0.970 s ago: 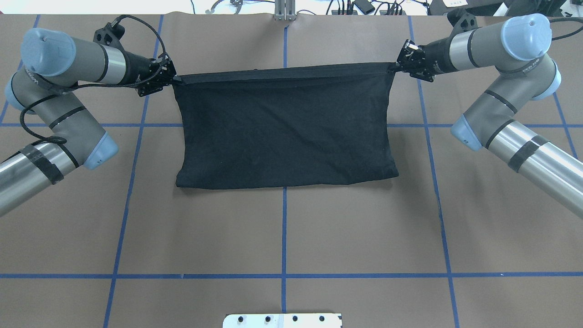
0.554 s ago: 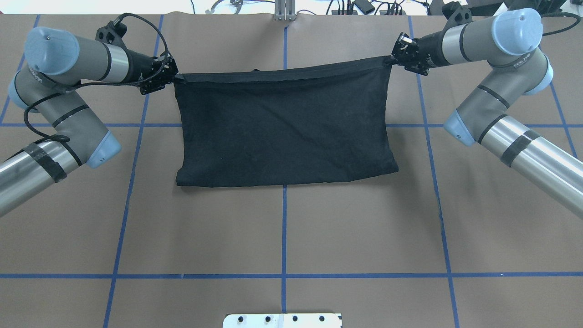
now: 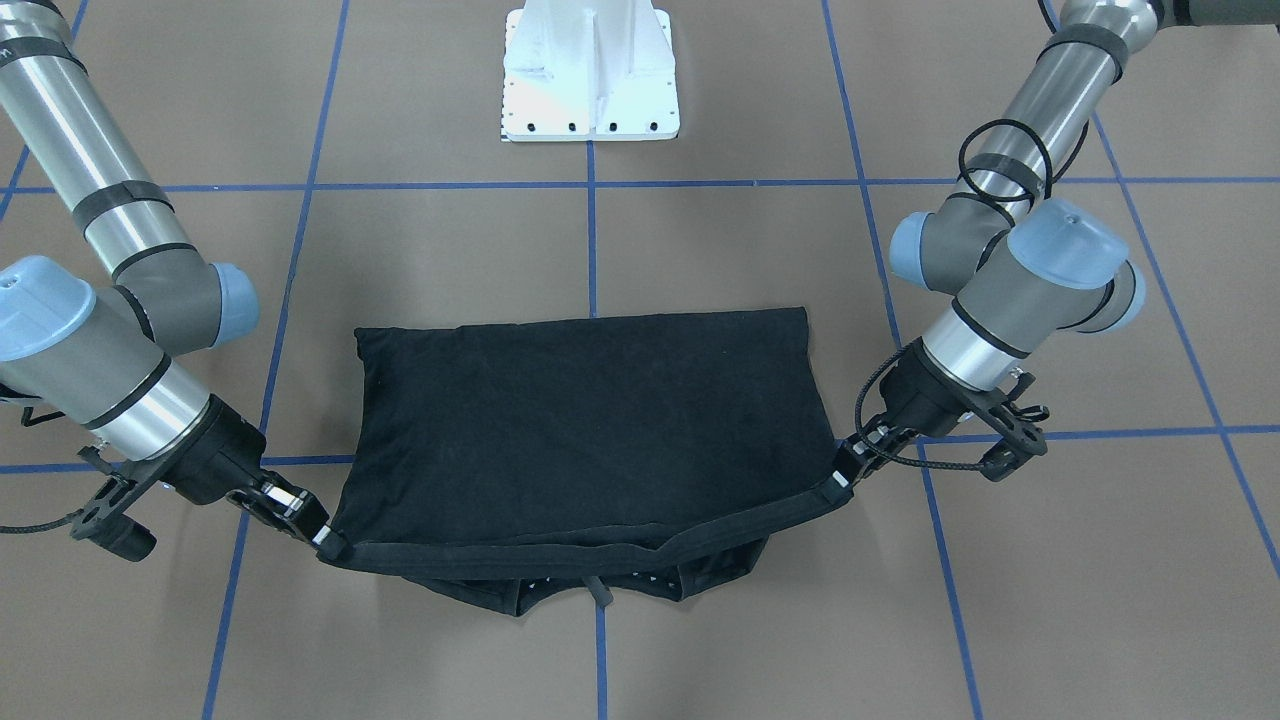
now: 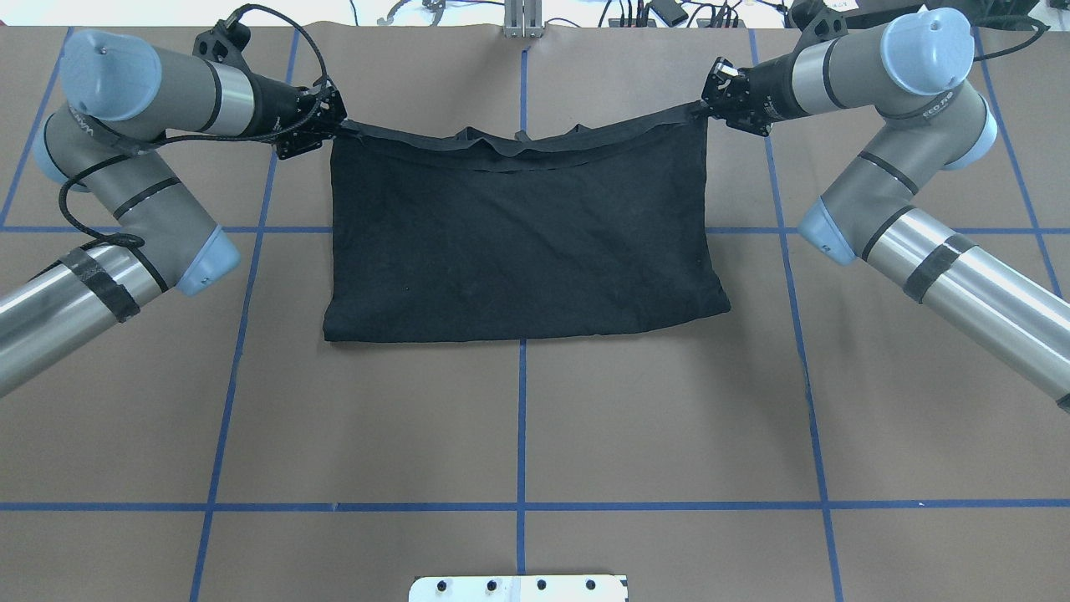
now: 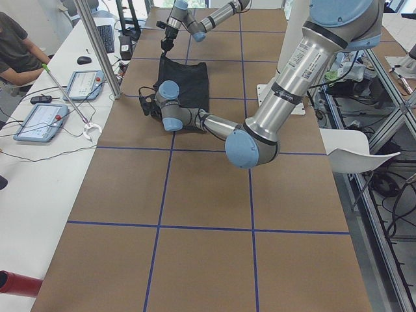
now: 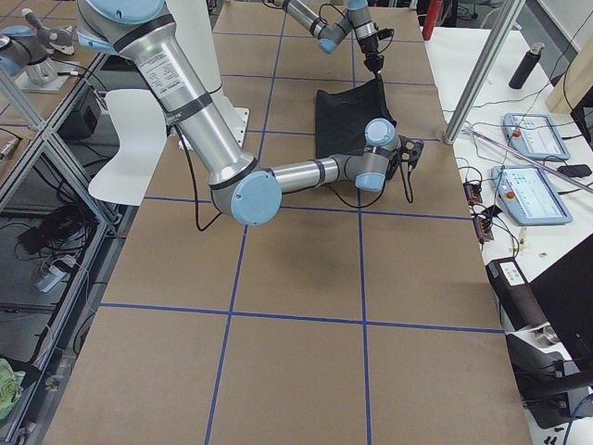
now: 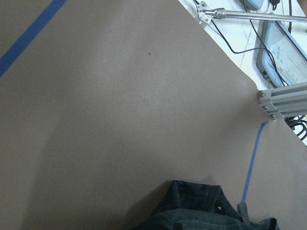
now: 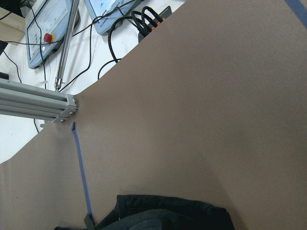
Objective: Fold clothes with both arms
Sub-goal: 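Lower the hem onto the table and open both grippers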
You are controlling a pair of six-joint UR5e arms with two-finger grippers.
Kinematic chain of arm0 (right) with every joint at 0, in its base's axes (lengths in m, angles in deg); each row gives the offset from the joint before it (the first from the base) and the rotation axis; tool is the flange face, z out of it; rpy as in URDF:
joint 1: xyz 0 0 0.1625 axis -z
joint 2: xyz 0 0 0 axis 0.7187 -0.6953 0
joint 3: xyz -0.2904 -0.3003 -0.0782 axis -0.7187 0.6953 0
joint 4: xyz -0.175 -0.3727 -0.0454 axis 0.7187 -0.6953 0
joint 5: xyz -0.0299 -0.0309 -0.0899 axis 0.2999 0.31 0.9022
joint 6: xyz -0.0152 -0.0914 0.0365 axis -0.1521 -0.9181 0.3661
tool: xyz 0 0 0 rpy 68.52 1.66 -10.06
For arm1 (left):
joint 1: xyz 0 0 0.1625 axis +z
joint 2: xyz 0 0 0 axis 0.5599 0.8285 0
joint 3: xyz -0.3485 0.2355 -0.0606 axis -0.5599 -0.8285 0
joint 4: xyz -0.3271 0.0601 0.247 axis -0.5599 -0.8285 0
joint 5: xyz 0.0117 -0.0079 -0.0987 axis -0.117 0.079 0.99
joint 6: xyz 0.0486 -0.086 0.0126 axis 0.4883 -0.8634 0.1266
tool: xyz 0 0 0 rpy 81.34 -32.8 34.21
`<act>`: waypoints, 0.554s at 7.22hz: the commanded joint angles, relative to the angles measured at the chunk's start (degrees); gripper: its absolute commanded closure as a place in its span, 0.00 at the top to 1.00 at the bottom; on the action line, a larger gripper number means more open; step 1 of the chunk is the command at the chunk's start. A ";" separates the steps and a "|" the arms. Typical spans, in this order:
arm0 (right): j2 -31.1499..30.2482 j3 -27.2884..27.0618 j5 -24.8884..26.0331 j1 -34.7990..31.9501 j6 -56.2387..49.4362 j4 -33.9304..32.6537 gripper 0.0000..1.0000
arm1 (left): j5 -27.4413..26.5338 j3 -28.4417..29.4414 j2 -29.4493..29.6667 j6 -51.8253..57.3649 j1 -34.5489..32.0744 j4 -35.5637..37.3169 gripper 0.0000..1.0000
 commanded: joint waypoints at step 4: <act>-2.50 -0.34 -0.33 -0.12 -2.55 0.74 0.00 | 0.02 0.00 0.38 0.21 -0.09 0.33 0.00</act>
